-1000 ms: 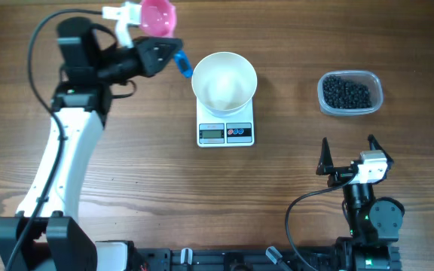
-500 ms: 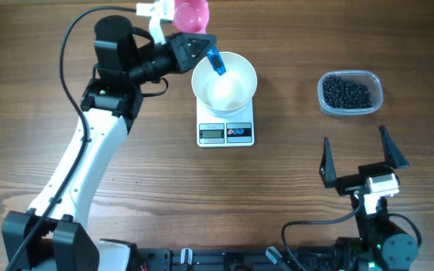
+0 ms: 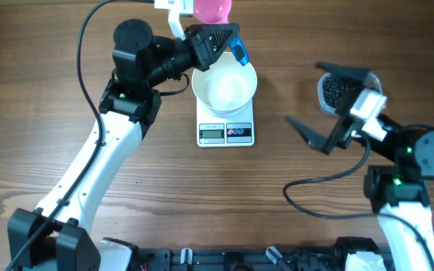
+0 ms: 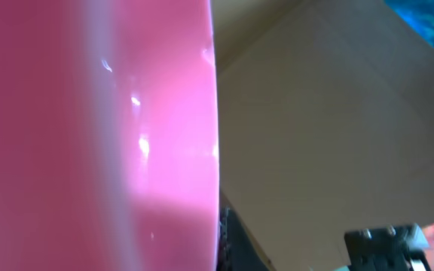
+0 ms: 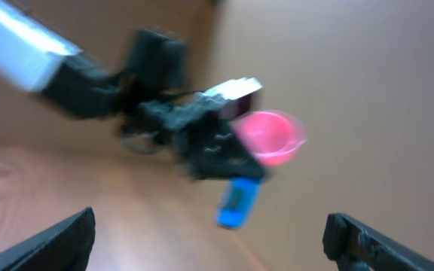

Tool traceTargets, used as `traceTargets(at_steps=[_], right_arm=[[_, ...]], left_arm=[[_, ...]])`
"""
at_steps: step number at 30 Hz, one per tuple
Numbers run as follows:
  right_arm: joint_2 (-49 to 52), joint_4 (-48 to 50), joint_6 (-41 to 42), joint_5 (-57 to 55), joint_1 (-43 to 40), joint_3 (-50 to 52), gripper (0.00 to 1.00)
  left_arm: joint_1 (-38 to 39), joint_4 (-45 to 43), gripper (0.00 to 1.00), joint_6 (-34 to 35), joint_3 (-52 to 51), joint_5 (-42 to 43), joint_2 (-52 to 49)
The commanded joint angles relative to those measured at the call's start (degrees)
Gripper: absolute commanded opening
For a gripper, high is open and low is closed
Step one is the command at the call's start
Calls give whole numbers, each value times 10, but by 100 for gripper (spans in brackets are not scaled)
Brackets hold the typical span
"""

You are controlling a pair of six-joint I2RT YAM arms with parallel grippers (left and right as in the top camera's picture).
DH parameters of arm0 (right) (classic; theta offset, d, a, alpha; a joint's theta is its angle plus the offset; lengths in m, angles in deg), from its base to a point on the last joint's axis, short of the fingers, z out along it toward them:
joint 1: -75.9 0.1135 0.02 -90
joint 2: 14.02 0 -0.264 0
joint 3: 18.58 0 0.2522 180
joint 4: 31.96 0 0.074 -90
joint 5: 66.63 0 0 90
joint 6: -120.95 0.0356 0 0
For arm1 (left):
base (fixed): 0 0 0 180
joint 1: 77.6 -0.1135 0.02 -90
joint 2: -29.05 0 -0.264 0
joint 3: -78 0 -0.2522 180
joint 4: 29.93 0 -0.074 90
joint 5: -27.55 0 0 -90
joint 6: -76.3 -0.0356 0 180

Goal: Scoop item into bowl and weigh 150g on scale
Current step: 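Lift the scoop with the left gripper toward the center above the bowl, then grasp the scoop's blue handle with the right gripper from the left gripper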

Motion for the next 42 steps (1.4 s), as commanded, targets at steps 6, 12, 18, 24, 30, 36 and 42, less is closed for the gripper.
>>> traceTargets(at_steps=[6,12,18,24,30,36,42], right_arm=[[78,77,379,-70,-1,-10,100],[5,-218,410,-386,-1,-10,100],[-5,-204,607,-240,-1,-10,100],[37,-85,735,-167,45,-10,100],[50,-40,783,-199,109,-10,83],[68,-63,780,-220,108,-9,83],[68,-12,747,-236,102,-9,67]], left_arm=[[0,-2,4,3,2,-24,4],[0,-2,4,3,2,-24,4],[1,-2,4,3,2,-34,4],[41,-37,4,-3,2,-63,4],[96,-72,4,33,2,-84,4],[103,-122,4,143,2,-85,4],[94,-88,4,229,2,-84,4]])
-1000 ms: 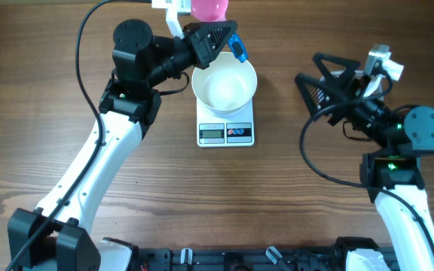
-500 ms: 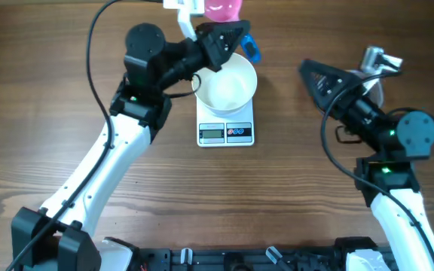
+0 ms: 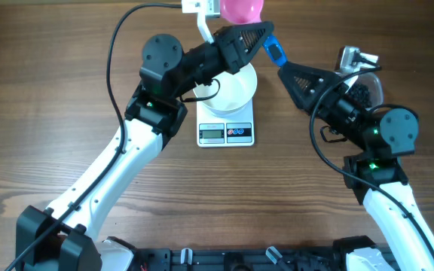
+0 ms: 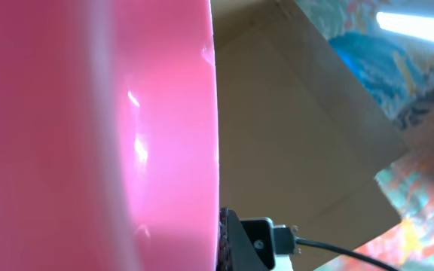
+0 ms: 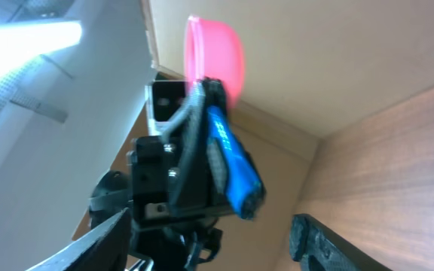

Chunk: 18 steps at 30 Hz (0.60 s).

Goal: Scoop item into bowl and weigh 150g on scale
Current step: 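Grasp the scoop's blue handle with the right gripper from the left gripper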

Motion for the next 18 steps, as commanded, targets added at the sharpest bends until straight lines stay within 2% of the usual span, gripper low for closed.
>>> traceTargets(at_steps=[1,6,13,18], right_arm=[[3,15,-11,-9,-3,-4,66],[3,14,-12,-3,-3,-4,64],[3,14,-11,-3,-3,-4,45],[3,13,-11,-3,-3,-4,41]], left_arm=[[1,22,4,85,2,-3,4],[27,37,4,86,2,-3,4],[29,37,4,86,2,7,4],[33,37,4,86,2,10,4]])
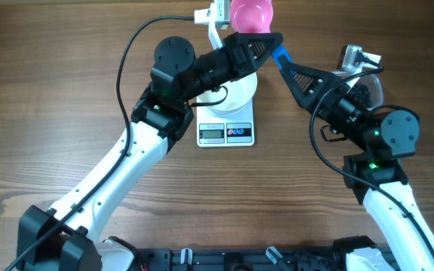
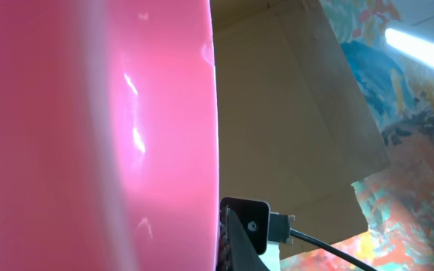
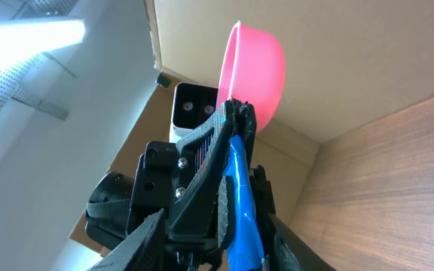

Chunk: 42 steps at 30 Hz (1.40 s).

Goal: Scoop item into bowl and weigh 150g on scale
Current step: 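Grasp the scoop's blue handle with the right gripper from the left gripper, then release the scoop from the left gripper and carry it right toward the bean tub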

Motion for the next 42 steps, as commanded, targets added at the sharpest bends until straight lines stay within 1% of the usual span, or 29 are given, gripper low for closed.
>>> traceTargets(at_steps=[1,5,8,13,16,21,27,30,34,36,38,39,40,41,42], right_arm=[[2,5,-2,-2,-3,-4,42],[2,5,0,-2,-3,-4,41],[2,6,6,-11,-3,-4,37],[2,6,15,-19,-3,-4,37],[2,6,16,-31,-3,-4,37],[2,6,19,-43,-3,-4,36],[2,6,30,-43,-3,-4,31],[2,6,30,-42,-3,-4,27],[2,5,28,-43,-3,-4,14],[2,5,28,-43,-3,-4,13],[2,5,28,-43,-3,-4,6],[2,5,28,-43,-3,-4,6],[2,5,28,-47,-3,-4,16],[2,5,28,-49,-3,-4,22],[2,6,28,-50,-3,-4,26]], left_arm=[[9,-1,4,0,2,8,4],[19,-2,4,-5,2,-9,4],[19,-2,4,-5,2,-9,4],[17,-2,4,-5,2,-30,4],[17,-2,4,-20,2,-48,4],[17,-2,4,-20,2,-56,4],[18,-1,4,-20,2,-56,4],[18,-1,4,-20,2,-56,4],[18,1,4,-20,2,-56,4],[18,6,4,-20,2,-56,4],[18,8,4,-20,2,-56,4],[18,8,4,-20,2,-56,4],[18,8,4,-20,2,-56,4],[18,8,4,-20,2,-56,4],[18,8,4,-20,2,-56,4]])
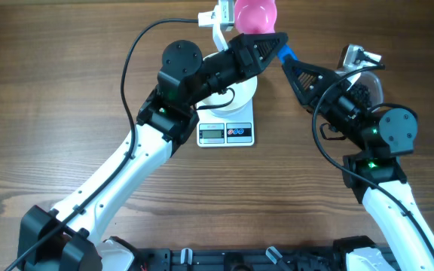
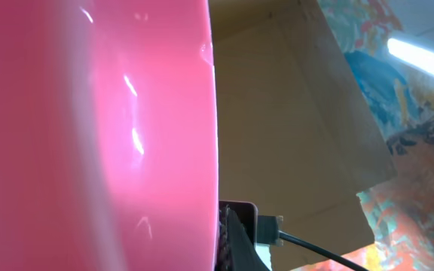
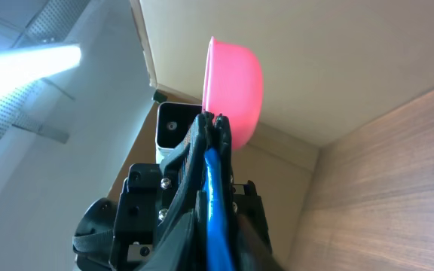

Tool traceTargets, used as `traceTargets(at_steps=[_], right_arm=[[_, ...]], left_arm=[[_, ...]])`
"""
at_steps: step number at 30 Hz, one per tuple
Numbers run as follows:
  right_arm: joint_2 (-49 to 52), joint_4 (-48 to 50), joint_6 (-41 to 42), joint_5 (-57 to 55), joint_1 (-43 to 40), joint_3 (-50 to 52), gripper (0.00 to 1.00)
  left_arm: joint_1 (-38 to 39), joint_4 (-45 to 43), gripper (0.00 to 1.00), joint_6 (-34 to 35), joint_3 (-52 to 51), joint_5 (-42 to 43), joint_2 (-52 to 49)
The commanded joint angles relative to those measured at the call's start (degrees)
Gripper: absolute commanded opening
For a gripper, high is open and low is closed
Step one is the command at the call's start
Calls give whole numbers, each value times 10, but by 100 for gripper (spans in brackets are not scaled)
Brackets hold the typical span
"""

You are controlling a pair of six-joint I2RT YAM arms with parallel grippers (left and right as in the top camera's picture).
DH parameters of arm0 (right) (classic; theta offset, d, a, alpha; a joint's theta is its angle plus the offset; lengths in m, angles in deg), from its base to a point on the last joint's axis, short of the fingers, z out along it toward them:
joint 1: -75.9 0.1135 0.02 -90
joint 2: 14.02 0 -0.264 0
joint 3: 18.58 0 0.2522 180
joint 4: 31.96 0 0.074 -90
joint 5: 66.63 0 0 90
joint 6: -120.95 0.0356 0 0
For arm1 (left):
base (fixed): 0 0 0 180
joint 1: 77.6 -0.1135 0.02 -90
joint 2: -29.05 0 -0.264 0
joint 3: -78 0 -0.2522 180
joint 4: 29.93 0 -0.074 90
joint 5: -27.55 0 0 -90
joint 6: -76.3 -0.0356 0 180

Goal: Scoop item into bowl and weigh 150g on scale
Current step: 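Release the scoop from the left gripper and carry it right toward the bean tub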

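A pink scoop (image 1: 255,11) with a blue handle (image 1: 285,53) is held high over the table's far side, and both grippers are on it. My left gripper (image 1: 272,41) is shut on the scoop just below its cup. My right gripper (image 1: 290,62) has its jaws drawn in against the blue handle (image 3: 215,218) from the other side. The pink cup (image 3: 236,79) stands on edge in the right wrist view and fills the left half of the left wrist view (image 2: 89,135). The white bowl (image 1: 241,93) sits on the scale (image 1: 226,133), mostly under the left arm.
A clear container of dark beans (image 1: 368,86) stands at the back right, partly behind the right arm. A brown cardboard wall (image 2: 292,135) backs the table. The left arm's cable loops over the far left of the table.
The right gripper's fingers, which stood apart on either side of the blue handle, are now drawn in against it. The left gripper has shifted slightly right with the scoop.
At first the left gripper held the scoop over the bowl while the right gripper stood open, low at the right. Then the right gripper was up beside the blue handle, open. Its fingers then flanked the handle and are now shut on it.
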Motion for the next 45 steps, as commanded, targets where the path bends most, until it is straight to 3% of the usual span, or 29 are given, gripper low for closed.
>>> traceTargets(at_steps=[1,6,11,20,24,25,26,27,30,34,39,42,45], right_arm=[[-3,12,-2,-21,-3,-4,27],[-3,13,7,-34,-3,-4,29],[-3,14,14,-31,-3,-4,24],[-3,14,14,-18,-3,-4,24],[-3,14,11,-18,-3,-4,13],[-3,14,6,-18,-3,-4,4],[-3,14,-2,-20,-3,-4,4],[-3,14,-3,-23,-3,-4,4],[-3,14,-31,-45,-3,-4,4],[-3,-24,-109,-124,-25,-4,4],[-12,-80,-148,-85,-111,-7,5],[-25,-216,-228,-86,-130,-47,5],[-24,-495,-371,-146,-132,-172,5]], left_arm=[[-2,7,4,-17,2,-10,4],[-2,6,4,-17,2,-10,4],[-2,6,4,-17,2,-10,4],[-2,6,4,-17,2,-10,4],[-2,6,4,-17,2,-10,4],[-2,6,4,-17,2,-10,4],[-2,7,9,-17,2,-10,4],[-2,10,49,-17,2,-9,4],[-2,11,100,-17,2,-9,4],[-2,42,100,-20,2,-9,4],[-2,76,100,-171,2,38,4],[-3,139,100,-245,2,16,5],[-19,313,100,-338,47,-55,11]])
